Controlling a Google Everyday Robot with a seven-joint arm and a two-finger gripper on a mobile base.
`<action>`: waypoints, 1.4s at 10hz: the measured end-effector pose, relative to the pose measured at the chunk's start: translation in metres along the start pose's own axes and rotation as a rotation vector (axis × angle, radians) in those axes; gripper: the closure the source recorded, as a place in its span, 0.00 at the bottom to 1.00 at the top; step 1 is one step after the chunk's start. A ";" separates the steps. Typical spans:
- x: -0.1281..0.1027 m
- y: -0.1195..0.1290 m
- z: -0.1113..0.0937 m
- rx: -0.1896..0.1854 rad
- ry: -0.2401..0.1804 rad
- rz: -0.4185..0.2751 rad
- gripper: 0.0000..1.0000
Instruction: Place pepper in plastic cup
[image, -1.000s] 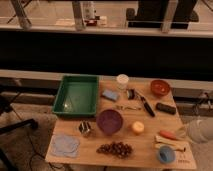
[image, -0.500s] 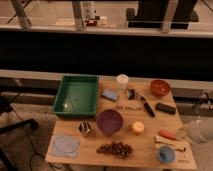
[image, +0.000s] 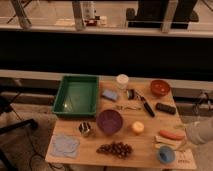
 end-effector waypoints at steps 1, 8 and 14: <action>0.000 0.000 0.002 0.000 0.003 -0.002 0.20; 0.005 -0.014 0.021 0.029 0.025 -0.058 0.20; 0.008 -0.041 0.033 0.082 0.022 -0.174 0.20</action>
